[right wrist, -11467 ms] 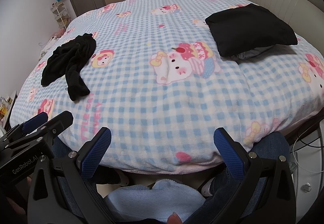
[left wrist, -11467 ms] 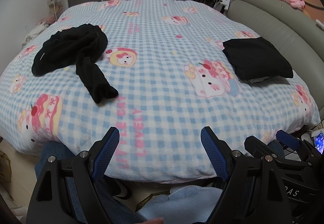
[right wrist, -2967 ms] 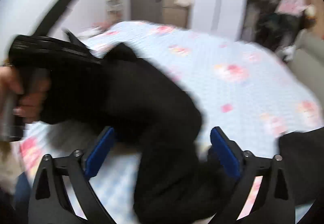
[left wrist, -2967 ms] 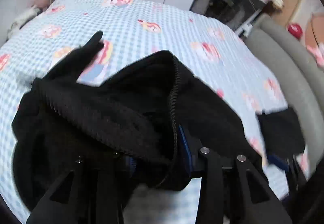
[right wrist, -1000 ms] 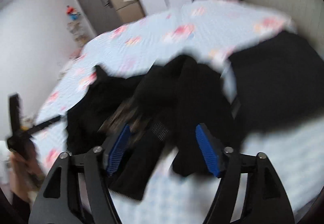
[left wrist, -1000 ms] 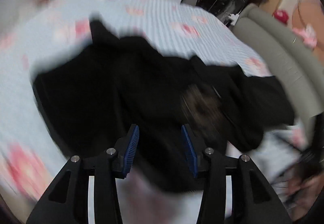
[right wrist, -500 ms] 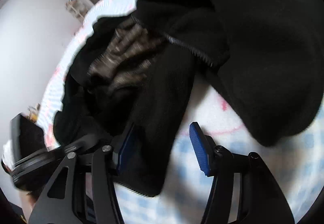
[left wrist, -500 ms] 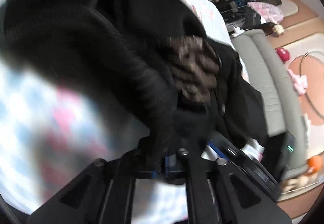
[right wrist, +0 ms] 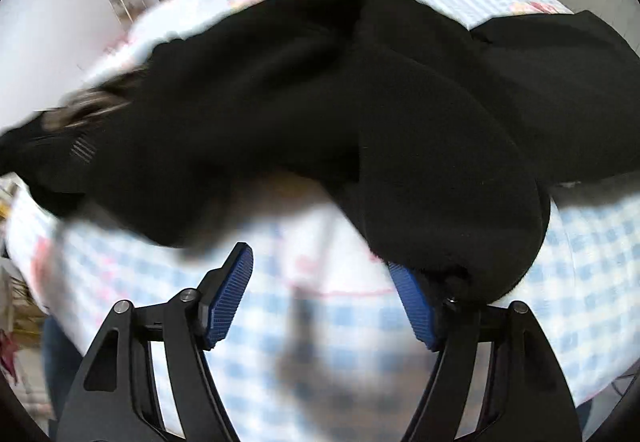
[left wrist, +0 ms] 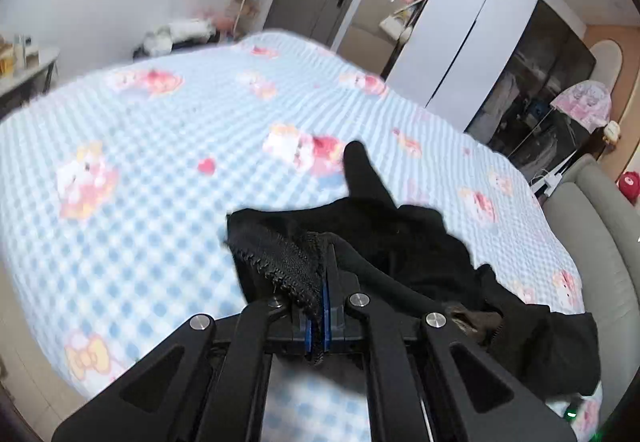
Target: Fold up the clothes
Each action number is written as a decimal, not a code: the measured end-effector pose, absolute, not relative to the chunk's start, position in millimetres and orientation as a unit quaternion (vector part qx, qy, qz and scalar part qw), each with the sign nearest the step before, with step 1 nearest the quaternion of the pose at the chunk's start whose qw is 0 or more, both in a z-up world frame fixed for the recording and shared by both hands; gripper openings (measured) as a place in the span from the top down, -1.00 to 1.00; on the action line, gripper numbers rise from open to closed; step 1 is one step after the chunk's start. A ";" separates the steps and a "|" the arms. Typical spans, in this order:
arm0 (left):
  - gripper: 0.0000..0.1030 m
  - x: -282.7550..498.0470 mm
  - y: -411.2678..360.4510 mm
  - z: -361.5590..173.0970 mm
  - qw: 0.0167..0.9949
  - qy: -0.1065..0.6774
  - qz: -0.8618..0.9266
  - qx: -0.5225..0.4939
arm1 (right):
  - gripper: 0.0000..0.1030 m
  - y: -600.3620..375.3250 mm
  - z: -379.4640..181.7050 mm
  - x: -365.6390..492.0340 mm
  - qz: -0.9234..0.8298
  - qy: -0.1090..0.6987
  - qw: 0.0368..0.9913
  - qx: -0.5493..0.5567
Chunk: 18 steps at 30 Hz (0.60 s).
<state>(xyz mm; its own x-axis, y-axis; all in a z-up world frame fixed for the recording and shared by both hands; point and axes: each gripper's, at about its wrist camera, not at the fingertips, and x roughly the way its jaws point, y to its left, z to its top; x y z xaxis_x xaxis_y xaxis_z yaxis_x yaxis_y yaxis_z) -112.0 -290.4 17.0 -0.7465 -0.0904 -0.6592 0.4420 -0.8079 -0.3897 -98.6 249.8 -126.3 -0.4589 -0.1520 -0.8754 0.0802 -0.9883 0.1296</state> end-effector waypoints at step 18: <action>0.48 -96.8 -222.7 -82.6 0.061 0.227 -0.881 0.411 | 0.24 178.5 -120.7 -143.1 -0.863 -0.088 0.187 0.461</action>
